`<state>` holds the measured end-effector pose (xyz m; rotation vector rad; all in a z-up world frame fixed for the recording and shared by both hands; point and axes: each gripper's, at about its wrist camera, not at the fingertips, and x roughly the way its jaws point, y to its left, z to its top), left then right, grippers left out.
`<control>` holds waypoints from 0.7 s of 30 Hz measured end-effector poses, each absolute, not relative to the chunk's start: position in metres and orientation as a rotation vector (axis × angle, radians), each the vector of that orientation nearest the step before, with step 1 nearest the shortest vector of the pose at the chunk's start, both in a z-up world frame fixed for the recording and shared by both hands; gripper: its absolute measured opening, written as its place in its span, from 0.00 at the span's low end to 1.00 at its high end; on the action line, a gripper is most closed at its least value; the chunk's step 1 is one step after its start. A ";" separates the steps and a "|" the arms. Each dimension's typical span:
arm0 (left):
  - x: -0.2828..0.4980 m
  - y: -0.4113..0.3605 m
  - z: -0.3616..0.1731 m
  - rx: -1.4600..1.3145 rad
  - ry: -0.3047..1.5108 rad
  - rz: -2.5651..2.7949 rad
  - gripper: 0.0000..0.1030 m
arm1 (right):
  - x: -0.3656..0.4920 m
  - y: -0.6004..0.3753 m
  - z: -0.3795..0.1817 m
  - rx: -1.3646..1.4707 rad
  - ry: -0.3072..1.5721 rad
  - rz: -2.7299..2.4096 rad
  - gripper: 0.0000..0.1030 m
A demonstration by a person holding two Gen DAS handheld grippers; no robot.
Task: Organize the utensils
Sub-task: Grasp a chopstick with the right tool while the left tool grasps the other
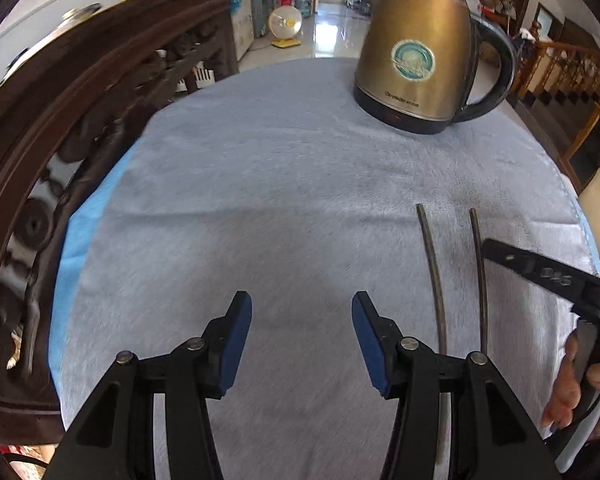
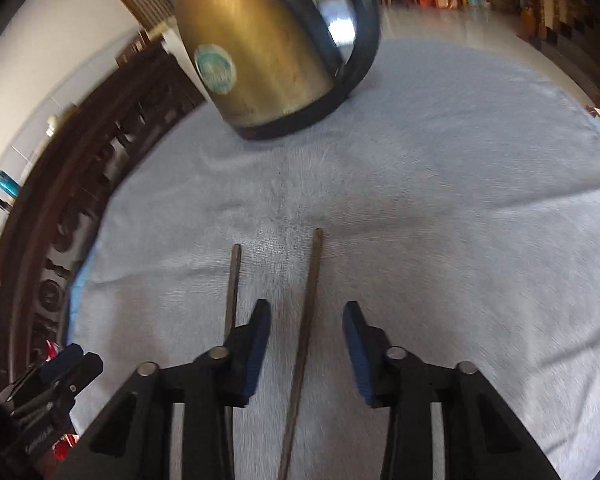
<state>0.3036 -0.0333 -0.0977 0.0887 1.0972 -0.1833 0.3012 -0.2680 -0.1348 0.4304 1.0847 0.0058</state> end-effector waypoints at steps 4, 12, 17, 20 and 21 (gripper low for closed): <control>0.313 -0.053 -0.097 0.101 1.116 -0.211 0.51 | 0.320 -0.255 -0.145 0.361 1.120 -0.026 0.15; 0.333 -0.095 -0.110 0.112 1.176 -0.287 0.51 | 0.296 -0.272 -0.151 0.337 1.087 -0.013 0.06; 0.345 -0.126 -0.125 0.147 1.200 -0.301 0.51 | 0.271 -0.302 -0.151 0.372 1.085 -0.015 0.06; 0.355 -0.139 -0.138 0.154 1.243 -0.306 0.40 | 0.263 -0.317 -0.152 0.411 1.093 0.002 0.06; 0.358 -0.140 -0.143 0.143 1.268 -0.303 0.29 | 0.261 -0.318 -0.152 0.412 1.094 0.007 0.06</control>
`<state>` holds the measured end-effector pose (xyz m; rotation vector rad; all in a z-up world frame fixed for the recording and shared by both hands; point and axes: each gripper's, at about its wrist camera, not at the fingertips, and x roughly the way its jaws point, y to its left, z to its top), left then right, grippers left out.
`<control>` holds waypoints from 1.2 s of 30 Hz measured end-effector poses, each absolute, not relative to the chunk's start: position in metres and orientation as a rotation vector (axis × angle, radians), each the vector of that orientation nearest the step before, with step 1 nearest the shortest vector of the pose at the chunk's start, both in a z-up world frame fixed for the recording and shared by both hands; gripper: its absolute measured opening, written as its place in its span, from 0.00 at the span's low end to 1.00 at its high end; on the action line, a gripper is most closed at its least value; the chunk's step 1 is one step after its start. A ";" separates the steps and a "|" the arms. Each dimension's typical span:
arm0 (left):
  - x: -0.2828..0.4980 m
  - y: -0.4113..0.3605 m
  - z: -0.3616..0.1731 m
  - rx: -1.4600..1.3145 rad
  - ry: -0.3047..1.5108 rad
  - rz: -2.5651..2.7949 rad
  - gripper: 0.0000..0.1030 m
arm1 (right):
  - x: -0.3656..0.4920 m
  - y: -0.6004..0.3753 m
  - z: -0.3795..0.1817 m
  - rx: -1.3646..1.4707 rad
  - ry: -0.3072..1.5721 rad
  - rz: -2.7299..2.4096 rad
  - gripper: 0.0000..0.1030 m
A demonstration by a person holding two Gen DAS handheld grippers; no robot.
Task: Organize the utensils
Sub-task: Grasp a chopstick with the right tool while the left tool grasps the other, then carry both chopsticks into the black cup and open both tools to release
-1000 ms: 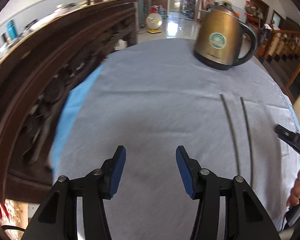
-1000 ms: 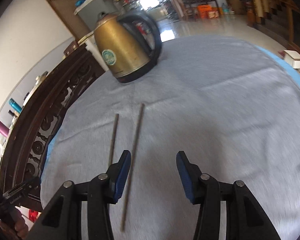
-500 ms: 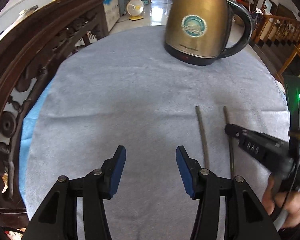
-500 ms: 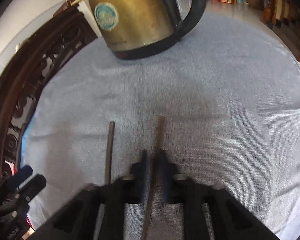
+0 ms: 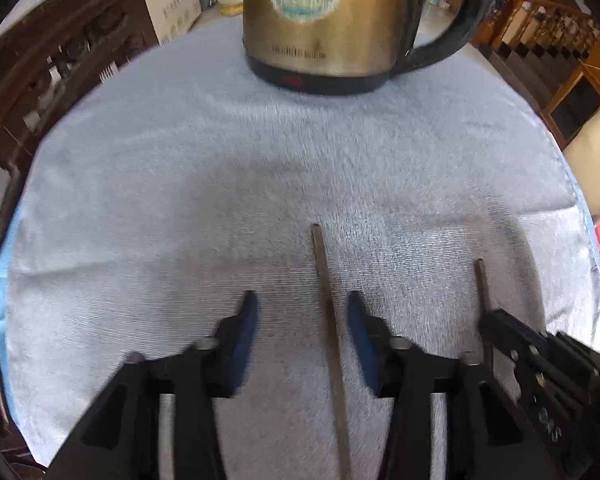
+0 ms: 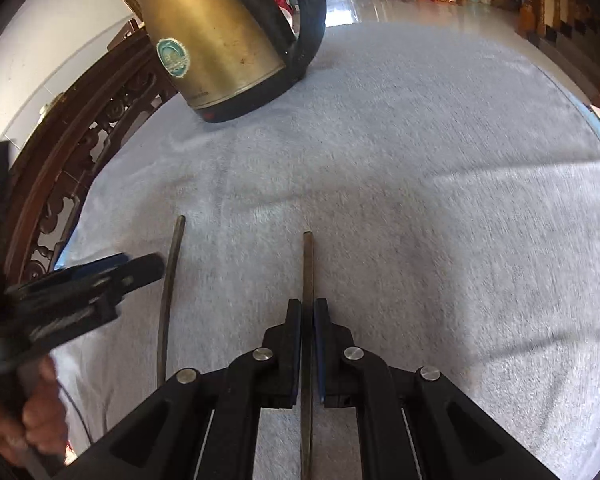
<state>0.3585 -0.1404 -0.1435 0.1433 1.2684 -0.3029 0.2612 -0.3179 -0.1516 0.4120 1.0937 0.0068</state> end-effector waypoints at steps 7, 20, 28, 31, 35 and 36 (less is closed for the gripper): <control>0.356 -0.149 -0.148 0.187 1.212 -0.323 0.07 | 0.260 -0.314 -0.151 0.383 1.079 -0.003 0.06; 0.306 -0.072 -0.097 0.061 1.034 -0.297 0.05 | 0.201 -0.320 -0.117 0.442 0.875 0.029 0.06; 0.254 -0.006 -0.034 -0.064 0.856 -0.216 0.05 | 0.118 -0.329 -0.063 0.502 0.634 -0.012 0.06; 0.229 0.015 -0.013 -0.101 0.794 -0.198 0.05 | 0.090 -0.329 -0.050 0.517 0.569 -0.039 0.06; 0.199 0.030 0.007 -0.124 0.720 -0.198 0.05 | 0.054 -0.325 -0.028 0.501 0.492 -0.082 0.06; 0.192 0.033 0.012 -0.128 0.702 -0.200 0.05 | 0.047 -0.324 -0.022 0.496 0.479 -0.085 0.06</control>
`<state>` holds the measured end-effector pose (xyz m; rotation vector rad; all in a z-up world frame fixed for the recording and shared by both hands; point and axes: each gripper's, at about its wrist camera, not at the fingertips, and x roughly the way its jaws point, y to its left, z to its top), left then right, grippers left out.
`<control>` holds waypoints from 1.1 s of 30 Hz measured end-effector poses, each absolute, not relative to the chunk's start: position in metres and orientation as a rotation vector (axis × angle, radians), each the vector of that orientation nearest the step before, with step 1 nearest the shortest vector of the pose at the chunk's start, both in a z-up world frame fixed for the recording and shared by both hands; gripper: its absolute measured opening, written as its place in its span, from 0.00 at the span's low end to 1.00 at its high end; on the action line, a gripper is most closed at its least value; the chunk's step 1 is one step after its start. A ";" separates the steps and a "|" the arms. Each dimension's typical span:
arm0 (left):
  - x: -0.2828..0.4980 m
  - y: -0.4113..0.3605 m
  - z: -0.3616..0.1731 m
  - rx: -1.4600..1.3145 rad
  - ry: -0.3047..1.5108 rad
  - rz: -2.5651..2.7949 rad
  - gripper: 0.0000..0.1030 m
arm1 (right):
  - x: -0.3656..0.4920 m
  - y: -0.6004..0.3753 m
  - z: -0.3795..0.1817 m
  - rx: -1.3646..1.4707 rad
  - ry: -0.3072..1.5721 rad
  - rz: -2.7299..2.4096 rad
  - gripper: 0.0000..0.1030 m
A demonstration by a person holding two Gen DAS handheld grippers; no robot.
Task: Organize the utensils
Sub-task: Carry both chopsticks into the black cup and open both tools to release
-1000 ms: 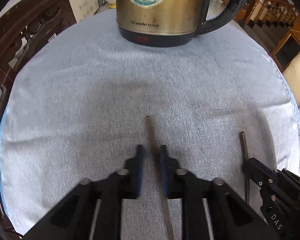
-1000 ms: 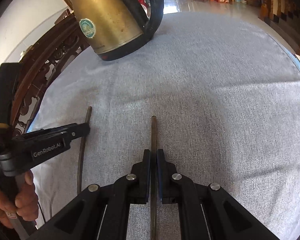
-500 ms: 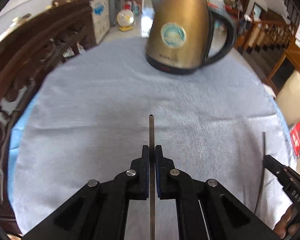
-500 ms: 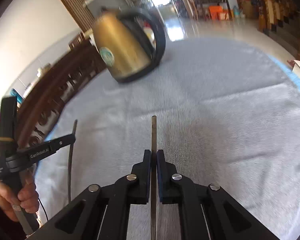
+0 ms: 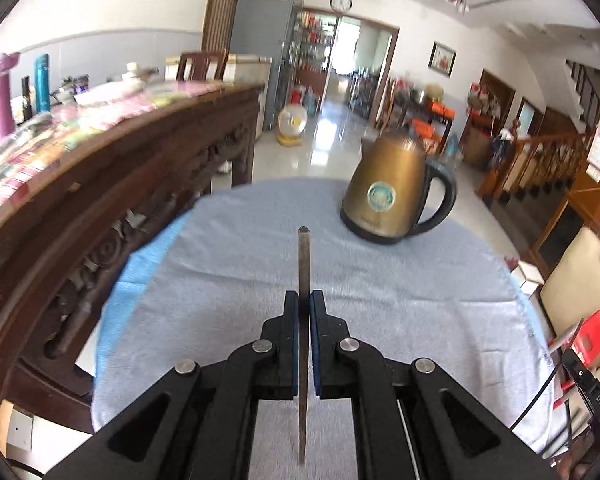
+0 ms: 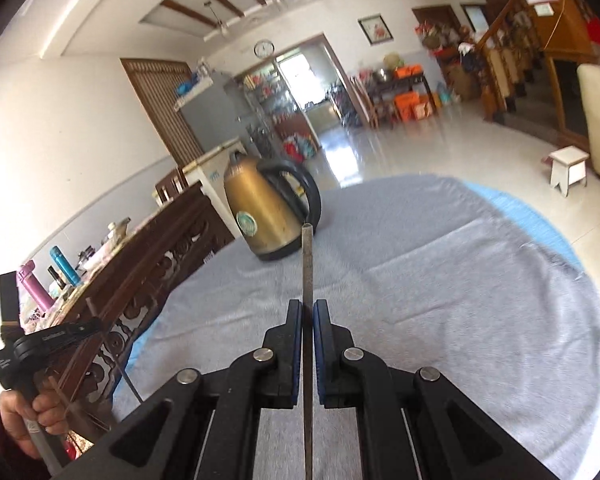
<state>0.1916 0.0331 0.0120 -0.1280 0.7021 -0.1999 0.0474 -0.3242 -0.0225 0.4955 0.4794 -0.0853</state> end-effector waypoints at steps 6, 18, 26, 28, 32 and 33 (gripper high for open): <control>0.152 0.048 0.038 -0.174 0.635 -0.235 0.05 | 0.011 -0.315 0.008 0.466 0.393 -0.100 0.06; 0.086 0.064 0.078 -0.201 0.529 -0.288 0.05 | -0.035 -0.287 0.049 0.458 0.255 -0.019 0.06; 0.048 0.057 0.100 -0.200 0.463 -0.347 0.05 | -0.060 -0.266 0.059 0.444 0.216 0.023 0.06; 0.038 0.056 0.106 -0.197 0.445 -0.361 0.05 | -0.065 -0.261 0.060 0.442 0.210 0.031 0.06; 0.021 0.049 0.116 -0.190 0.420 -0.395 0.05 | -0.076 -0.252 0.064 0.438 0.184 0.046 0.06; 0.019 0.047 0.118 -0.186 0.417 -0.401 0.05 | -0.077 -0.250 0.065 0.436 0.179 0.050 0.06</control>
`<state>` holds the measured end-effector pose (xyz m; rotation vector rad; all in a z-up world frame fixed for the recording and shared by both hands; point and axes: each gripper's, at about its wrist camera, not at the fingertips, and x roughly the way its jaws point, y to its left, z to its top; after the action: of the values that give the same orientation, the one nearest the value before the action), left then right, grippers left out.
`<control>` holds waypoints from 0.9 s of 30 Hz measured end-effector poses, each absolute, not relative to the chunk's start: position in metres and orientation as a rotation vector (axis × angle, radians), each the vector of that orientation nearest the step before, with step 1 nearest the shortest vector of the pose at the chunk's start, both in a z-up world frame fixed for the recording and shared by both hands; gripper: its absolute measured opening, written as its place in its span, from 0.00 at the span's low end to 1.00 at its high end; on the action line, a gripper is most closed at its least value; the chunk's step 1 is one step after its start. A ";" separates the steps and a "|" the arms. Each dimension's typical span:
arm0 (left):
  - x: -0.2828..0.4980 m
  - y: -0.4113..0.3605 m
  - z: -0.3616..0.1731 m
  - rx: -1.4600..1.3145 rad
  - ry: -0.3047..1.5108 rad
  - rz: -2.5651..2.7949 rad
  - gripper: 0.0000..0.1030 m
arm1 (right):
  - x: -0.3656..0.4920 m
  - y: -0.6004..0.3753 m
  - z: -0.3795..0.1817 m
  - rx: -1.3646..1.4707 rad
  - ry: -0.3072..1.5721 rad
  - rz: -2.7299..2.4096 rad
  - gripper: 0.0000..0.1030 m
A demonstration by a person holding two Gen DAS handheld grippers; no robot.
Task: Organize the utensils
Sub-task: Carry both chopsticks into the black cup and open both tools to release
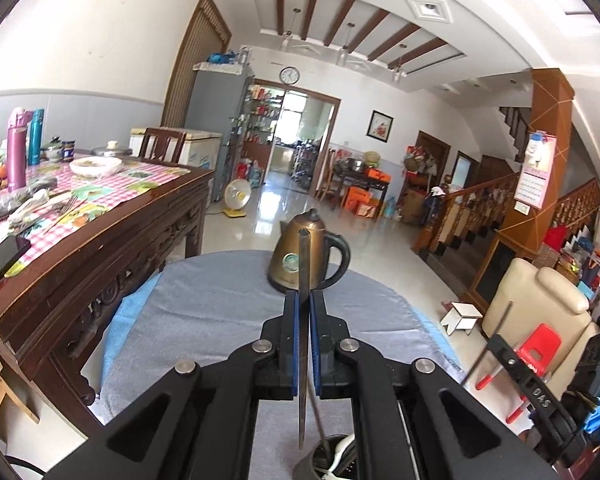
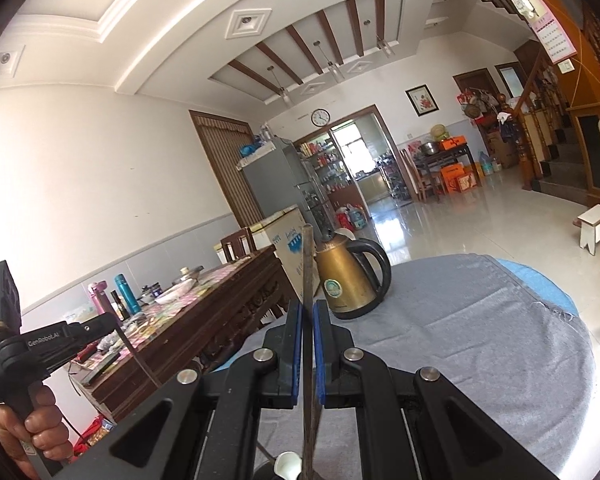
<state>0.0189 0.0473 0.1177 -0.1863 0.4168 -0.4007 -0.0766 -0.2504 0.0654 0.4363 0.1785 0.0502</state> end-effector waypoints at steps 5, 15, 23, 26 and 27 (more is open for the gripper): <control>0.007 0.037 0.124 -0.171 0.402 -0.430 0.05 | -0.075 -0.240 0.068 0.428 0.168 0.067 0.06; 0.013 0.016 0.101 -0.146 0.461 -0.441 0.05 | -0.064 -0.213 0.055 0.349 0.195 0.066 0.06; 0.009 0.015 0.096 -0.127 0.477 -0.435 0.05 | -0.066 -0.212 0.049 0.349 0.221 0.080 0.06; 0.008 0.015 0.094 -0.127 0.485 -0.435 0.05 | -0.069 -0.211 0.046 0.352 0.231 0.082 0.06; 0.007 0.016 0.094 -0.125 0.487 -0.433 0.05 | -0.070 -0.211 0.045 0.352 0.236 0.083 0.06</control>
<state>0.0070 0.0156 0.0939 -0.1253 0.4865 -0.4332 -0.0703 -0.2112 0.0447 0.3517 0.2360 0.0831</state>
